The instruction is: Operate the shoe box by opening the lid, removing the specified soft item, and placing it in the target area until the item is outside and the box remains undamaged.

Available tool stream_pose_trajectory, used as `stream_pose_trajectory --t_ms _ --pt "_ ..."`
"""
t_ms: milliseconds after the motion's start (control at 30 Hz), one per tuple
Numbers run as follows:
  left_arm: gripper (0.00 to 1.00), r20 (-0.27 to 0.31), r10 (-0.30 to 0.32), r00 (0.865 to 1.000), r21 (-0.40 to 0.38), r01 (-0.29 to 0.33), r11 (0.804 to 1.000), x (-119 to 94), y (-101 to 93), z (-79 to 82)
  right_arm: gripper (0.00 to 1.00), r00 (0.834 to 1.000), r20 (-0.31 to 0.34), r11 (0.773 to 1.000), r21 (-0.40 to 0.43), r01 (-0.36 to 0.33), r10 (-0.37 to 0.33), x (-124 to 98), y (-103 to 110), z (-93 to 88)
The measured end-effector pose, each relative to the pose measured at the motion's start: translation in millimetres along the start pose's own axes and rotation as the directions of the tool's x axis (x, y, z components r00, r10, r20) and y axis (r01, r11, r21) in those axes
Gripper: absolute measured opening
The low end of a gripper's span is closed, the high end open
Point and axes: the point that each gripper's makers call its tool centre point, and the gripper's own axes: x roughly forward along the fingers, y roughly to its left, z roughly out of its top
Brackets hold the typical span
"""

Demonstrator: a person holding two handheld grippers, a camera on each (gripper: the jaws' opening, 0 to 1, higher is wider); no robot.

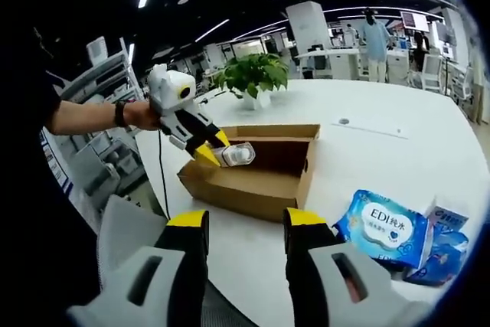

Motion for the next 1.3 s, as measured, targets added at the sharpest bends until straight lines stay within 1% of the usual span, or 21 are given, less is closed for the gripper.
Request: stream_pose_trajectory --t_ms 67,133,167,267,433,600,800,900,967,1000,1167,1233,1300 --pt "0.19 0.009 -0.014 1.0 0.025 0.014 1.0 0.8 -6.7 9.2 0.37 1.0 -0.008 1.0 -0.01 0.002 -0.002 0.2 -0.6 -1.9" --pt "0.19 0.017 -0.039 0.999 0.067 0.038 0.997 2.4 -17.3 21.5 0.37 1.0 -0.011 1.0 -0.018 0.001 -0.001 0.3 -0.3 -2.4" --pt "0.19 0.018 -0.044 0.999 0.073 0.043 0.996 2.7 -19.2 23.4 0.37 1.0 -0.011 1.0 -0.021 0.0 0.0 0.3 0.0 -2.1" --pt "0.19 0.028 -0.085 0.996 0.126 0.081 0.989 5.4 -35.7 38.0 0.37 1.0 -0.007 1.0 -0.03 -0.003 0.003 0.2 0.7 -0.8" --pt "0.19 0.015 -0.132 0.991 0.191 0.127 0.973 9.7 -55.1 49.4 0.38 1.0 -0.003 0.998 -0.058 -0.01 0.01 -1.7 2.1 2.0" --pt "0.19 0.004 -0.178 0.984 0.243 0.172 0.955 11.9 -72.2 57.0 0.38 1.0 0.001 0.996 -0.085 -0.026 0.027 -4.6 4.7 4.6" --pt "0.19 -0.017 -0.225 0.974 0.292 0.22 0.931 14.1 -87.9 62.8 0.35 0.997 -0.007 0.987 -0.142 -0.077 0.077 -8.1 15.5 9.4" --pt "0.19 -0.021 -0.235 0.972 0.299 0.23 0.926 14.7 -90.8 64.2 0.32 0.996 -0.006 0.982 -0.161 -0.094 0.094 -8.8 18.7 11.7" --pt "0.19 -0.023 -0.249 0.968 0.304 0.244 0.921 14.6 -94.7 66.0 0.26 0.994 -0.005 0.979 -0.174 -0.104 0.105 -8.8 20.6 13.0" --pt "0.19 -0.023 -0.26 0.965 0.307 0.254 0.917 14.7 -97.5 66.8 0.25 0.994 -0.005 0.977 -0.181 -0.108 0.109 -8.7 21.5 13.7" --pt "0.19 -0.023 -0.284 0.959 0.315 0.276 0.908 15.3 -102.9 69.3 0.23 0.989 -0.013 0.965 -0.219 -0.147 0.148 -9.5 31.1 13.5" --pt "0.19 -0.027 -0.301 0.953 0.318 0.294 0.901 15.2 -106.1 69.5 0.21 0.985 -0.012 0.959 -0.227 -0.168 0.17 -11.0 36.4 14.3" --pt "0.19 -0.029 -0.324 0.946 0.32 0.316 0.893 14.5 -110.1 69.9 0.2 0.982 -0.019 0.952 -0.244 -0.187 0.188 -12.8 40.1 14.1"
